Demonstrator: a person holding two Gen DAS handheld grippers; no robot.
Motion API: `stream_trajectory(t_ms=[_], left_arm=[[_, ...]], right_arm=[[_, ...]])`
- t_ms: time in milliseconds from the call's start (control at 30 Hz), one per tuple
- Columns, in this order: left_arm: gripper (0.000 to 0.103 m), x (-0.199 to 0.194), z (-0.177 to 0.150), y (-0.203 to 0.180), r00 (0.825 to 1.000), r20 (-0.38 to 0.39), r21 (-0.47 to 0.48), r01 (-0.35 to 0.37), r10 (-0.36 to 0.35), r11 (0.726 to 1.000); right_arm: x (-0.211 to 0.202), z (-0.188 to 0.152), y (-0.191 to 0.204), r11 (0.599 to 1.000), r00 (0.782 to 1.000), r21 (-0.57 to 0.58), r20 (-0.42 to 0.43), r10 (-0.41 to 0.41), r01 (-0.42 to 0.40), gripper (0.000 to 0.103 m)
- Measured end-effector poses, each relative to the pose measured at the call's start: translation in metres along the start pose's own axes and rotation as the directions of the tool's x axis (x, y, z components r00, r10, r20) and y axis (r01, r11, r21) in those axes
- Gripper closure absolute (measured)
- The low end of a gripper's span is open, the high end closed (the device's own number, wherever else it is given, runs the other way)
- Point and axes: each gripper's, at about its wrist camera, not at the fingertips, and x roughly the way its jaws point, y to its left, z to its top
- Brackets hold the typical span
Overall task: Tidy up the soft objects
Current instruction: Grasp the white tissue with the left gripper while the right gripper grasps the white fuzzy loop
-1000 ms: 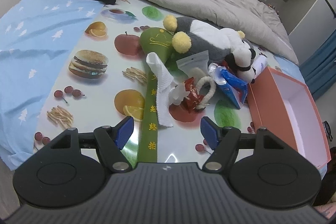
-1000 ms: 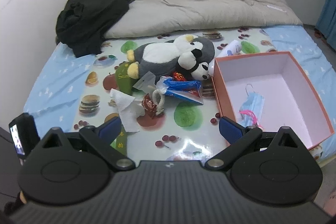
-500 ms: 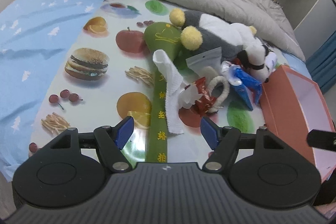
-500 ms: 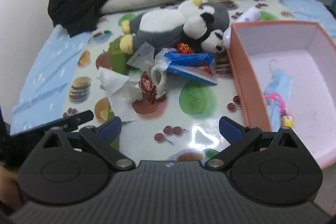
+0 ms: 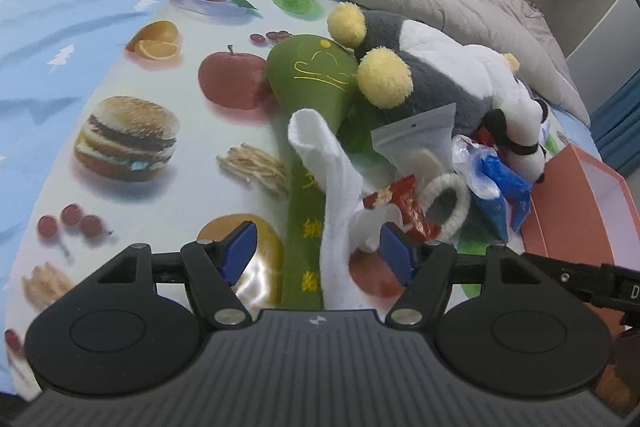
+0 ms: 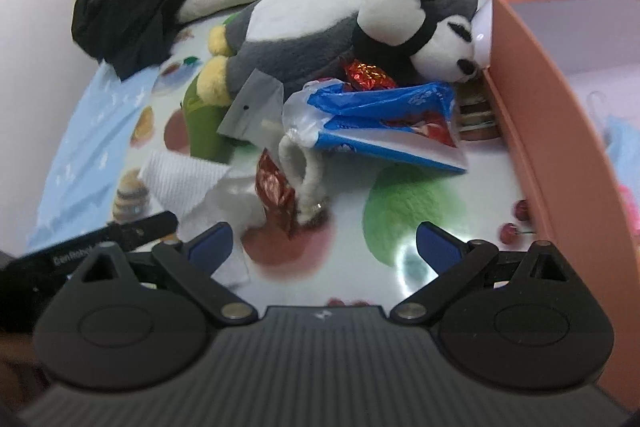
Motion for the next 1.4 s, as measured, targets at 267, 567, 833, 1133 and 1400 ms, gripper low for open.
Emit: stream_trajectory(t_ms=[267, 567, 833, 1133, 1400], left_arm=[[0.044, 0.026, 0.014, 0.001, 1.0, 0.011, -0.016, 0.019, -0.019, 1.0], [0.073, 0.041, 0.019, 0.0, 1.0, 0.017, -0.031, 0.027, -0.026, 0.999], [0.095, 0.03, 0.018, -0.006, 0.999, 0.026, -0.016, 0.029, -0.029, 0.999], [0.095, -0.005, 0.013, -0.018, 0.998, 0.051, 0.016, 0.021, -0.022, 1.0], [0.095, -0.044, -0.004, -0.029, 0.997, 0.07, 0.043, 0.029, -0.032, 0.999]], right_arm=[[0.047, 0.014, -0.014, 0.992, 0.997, 0.109, -0.021, 0.074, -0.071, 0.028], [0.068, 0.023, -0.014, 0.981, 0.992, 0.149, 0.007, 0.124, -0.123, 0.067], [0.056, 0.026, -0.005, 0.987, 0.991, 0.09, 0.018, 0.133, -0.134, 0.092], [0.02, 0.016, -0.001, 0.993, 0.994, 0.045, 0.039, 0.103, -0.105, 0.093], [-0.024, -0.009, -0.002, 0.998, 0.996, 0.013, 0.071, 0.055, -0.056, 0.093]])
